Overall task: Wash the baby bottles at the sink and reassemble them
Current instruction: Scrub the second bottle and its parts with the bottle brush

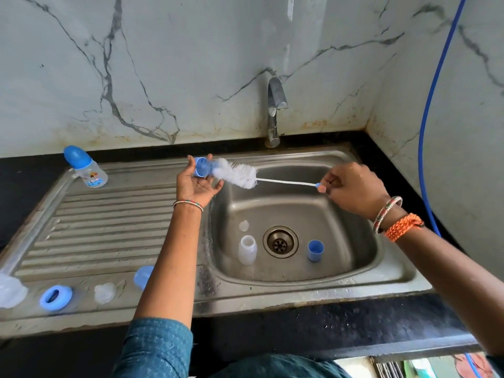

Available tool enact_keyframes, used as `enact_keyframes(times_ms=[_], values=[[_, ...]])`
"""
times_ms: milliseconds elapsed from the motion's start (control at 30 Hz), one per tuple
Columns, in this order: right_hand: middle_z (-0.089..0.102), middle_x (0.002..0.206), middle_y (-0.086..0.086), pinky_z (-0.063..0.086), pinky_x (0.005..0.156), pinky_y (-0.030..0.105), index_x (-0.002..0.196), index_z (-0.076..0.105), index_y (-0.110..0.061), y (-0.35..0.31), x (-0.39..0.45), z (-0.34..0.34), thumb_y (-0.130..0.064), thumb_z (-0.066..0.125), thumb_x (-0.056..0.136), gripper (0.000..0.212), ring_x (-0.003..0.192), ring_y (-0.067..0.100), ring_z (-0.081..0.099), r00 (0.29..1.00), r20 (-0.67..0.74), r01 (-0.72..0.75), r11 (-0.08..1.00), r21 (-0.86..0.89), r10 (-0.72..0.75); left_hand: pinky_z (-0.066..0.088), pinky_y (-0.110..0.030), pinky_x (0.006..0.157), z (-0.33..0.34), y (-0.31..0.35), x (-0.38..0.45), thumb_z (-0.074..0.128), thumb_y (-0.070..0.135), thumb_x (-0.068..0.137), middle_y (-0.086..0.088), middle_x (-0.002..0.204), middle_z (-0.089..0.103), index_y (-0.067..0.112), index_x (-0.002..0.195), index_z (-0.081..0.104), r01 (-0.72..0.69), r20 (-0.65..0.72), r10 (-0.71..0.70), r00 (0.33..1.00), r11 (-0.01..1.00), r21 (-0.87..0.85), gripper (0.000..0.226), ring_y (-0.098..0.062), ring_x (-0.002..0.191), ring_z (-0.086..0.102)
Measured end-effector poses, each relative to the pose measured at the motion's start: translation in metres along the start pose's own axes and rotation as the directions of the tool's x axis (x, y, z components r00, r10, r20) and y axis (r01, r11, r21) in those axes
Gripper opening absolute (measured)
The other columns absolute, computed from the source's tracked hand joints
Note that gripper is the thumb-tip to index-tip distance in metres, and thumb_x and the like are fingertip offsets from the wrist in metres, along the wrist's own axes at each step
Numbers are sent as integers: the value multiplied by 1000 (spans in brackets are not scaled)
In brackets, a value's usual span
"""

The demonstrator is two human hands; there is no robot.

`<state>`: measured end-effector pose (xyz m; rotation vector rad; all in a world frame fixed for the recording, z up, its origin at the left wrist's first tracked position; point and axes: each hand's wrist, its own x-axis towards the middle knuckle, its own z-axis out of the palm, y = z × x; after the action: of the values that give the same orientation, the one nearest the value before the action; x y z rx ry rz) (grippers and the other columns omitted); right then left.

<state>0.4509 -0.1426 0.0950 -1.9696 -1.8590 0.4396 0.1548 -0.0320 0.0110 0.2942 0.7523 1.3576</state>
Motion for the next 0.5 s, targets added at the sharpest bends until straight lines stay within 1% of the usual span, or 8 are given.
enact_keyframes(times_ms=[67, 133, 200, 267, 333, 367, 433, 500], values=[[51, 44, -8, 39, 51, 23, 65, 64, -14, -2, 0, -4, -27, 51, 97, 37, 46, 11, 48, 945, 318, -134, 980, 149, 81, 36, -50, 102, 1, -1, -3, 62, 31, 80, -4, 98, 72, 24, 72, 72, 4, 40, -1, 999, 998, -56, 15, -26, 109, 57], [45, 37, -9, 33, 46, 20, 64, 63, -12, -2, -2, -3, -27, 44, 100, 44, 36, 7, 38, 888, 451, -194, 963, 189, 91, 38, -52, 100, 1, -1, -6, 63, 29, 77, -6, 100, 72, 25, 74, 70, -5, 52, 9, 999, 996, -91, 9, -26, 106, 58], [55, 50, -9, 38, 52, 22, 68, 67, -19, 1, -3, -2, -31, 51, 97, 35, 47, 8, 48, 944, 326, -72, 994, 84, 41, 36, -49, 100, 1, 2, -6, 57, 32, 86, -2, 98, 73, 27, 70, 72, -22, 34, 24, 999, 999, -49, 22, -24, 100, 62], [63, 67, -10, 44, 62, 25, 74, 67, -26, 3, -4, 1, -30, 64, 88, 15, 67, 11, 58, 998, 66, 25, 999, -47, -22, 35, -44, 98, 2, 2, -5, 53, 37, 90, 3, 98, 73, 26, 72, 73, -29, 21, 29, 999, 1000, 11, 28, -22, 100, 63], [61, 72, -13, 41, 65, 26, 76, 67, -28, 1, -5, 1, -26, 72, 79, 6, 75, 12, 56, 980, -186, 60, 997, -57, -69, 32, -44, 102, 1, 1, -4, 58, 41, 84, 5, 106, 70, 21, 93, 67, -9, 7, 9, 1000, 999, 38, 23, -21, 113, 58], [60, 71, -13, 39, 64, 25, 75, 68, -28, 1, -4, 0, -27, 73, 77, 6, 74, 11, 55, 969, -234, 68, 996, -58, -80, 31, -43, 103, 0, 0, -4, 60, 42, 79, 5, 111, 68, 21, 104, 62, 13, 16, -14, 1000, 999, 41, 34, -22, 119, 55], [57, 58, -13, 38, 54, 19, 69, 68, -23, 2, 2, -1, -27, 69, 83, 14, 57, 4, 53, 998, -61, 38, 998, 55, -35, 33, -43, 101, 2, 0, -8, 62, 40, 74, 2, 113, 65, 21, 118, 52, 26, 15, -27, 1000, 998, 64, 49, -24, 118, 55], [47, 42, -11, 28, 37, 15, 65, 67, -16, 5, 4, 1, -26, 57, 93, 31, 34, 2, 38, 952, 303, -117, 964, 239, 41, 38, -47, 98, 5, -1, -11, 58, 31, 85, -6, 103, 62, 13, 111, 53, -5, -7, 6, 1000, 998, 69, 32, -28, 106, 57]])
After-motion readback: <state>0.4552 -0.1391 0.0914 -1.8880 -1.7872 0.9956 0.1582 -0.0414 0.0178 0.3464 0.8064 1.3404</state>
